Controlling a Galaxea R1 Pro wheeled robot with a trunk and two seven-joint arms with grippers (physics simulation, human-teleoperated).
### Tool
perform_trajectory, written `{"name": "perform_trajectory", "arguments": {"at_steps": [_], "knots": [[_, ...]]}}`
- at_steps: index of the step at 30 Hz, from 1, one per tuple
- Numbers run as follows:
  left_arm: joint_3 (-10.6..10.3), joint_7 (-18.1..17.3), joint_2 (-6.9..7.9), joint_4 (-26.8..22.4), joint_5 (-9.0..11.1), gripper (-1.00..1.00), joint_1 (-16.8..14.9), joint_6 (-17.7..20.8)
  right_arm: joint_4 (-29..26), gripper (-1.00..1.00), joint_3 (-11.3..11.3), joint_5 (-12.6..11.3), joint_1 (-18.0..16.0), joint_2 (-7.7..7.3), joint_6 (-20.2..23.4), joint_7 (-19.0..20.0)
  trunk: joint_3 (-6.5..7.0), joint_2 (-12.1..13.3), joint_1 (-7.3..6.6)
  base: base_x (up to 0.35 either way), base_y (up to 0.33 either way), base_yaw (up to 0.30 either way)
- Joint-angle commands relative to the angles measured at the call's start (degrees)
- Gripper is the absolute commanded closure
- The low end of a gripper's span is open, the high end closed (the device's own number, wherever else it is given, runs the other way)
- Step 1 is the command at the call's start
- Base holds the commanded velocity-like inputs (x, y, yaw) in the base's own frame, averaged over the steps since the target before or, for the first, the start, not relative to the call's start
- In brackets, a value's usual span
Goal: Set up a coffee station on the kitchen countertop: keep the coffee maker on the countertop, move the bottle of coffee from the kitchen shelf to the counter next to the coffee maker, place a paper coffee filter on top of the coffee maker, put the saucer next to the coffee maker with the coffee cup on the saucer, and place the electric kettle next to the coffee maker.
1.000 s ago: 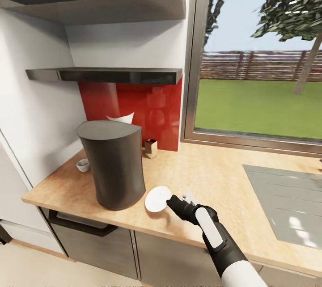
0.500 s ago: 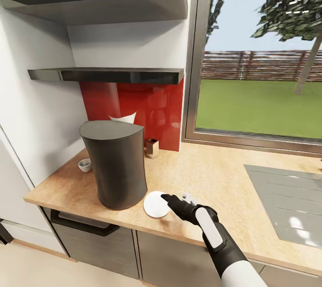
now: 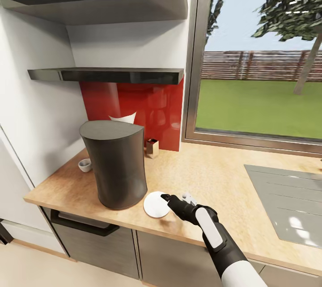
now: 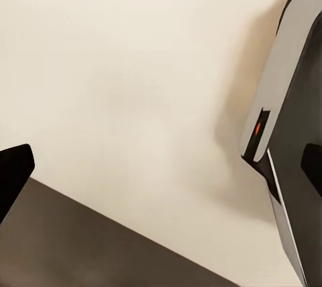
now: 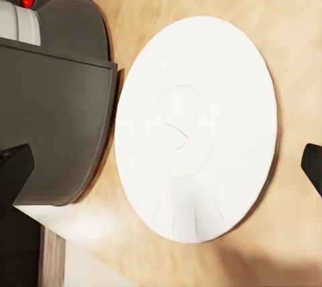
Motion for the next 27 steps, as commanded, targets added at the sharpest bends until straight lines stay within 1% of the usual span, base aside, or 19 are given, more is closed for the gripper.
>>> {"name": "perform_trajectory", "arguments": {"at_steps": [1, 13, 20, 21, 23, 27], "knots": [[0.3, 0.0, -0.03, -0.3, -0.4, -1.00, 0.0, 0.4, -0.1, -1.00, 0.1, -0.6, 0.0, 0.00, 0.1, -0.6, -0.12, -0.1, 0.04, 0.000, 0.000, 0.000], [0.3, 0.0, -0.07, -0.3, -0.4, -1.00, 0.0, 0.4, -0.6, -1.00, 0.1, -0.6, 0.0, 0.00, 0.1, -0.5, -0.12, -0.1, 0.04, 0.000, -0.008, 0.000], [0.3, 0.0, -0.07, -0.2, -0.4, -1.00, 0.0, 0.4, -1.5, -1.00, 0.0, -0.6, 0.0, -0.09, 0.2, -0.5, -0.12, -0.1, 0.04, 0.000, -0.231, 0.000], [0.3, 0.0, -0.07, -0.3, -0.4, -1.00, 0.0, 0.4, -2.3, -1.00, 0.0, -0.5, 0.0, -0.13, 0.2, -0.5, -0.12, -0.1, 0.04, 0.000, -0.267, 0.000], [0.3, 0.0, -0.05, -0.3, -0.4, -1.00, 0.0, 0.5, -5.6, -1.00, -0.2, -0.5, 0.0, -0.23, 0.2, -0.6, -0.12, -0.1, 0.04, 0.000, -0.272, 0.000], [0.3, 0.0, -0.06, -0.3, -0.4, -1.00, 0.0, 0.4, -8.1, -1.00, -0.1, -0.4, 0.0, -0.26, 0.2, -0.5, -0.12, -0.1, 0.04, -0.060, -0.256, 0.000]]}}
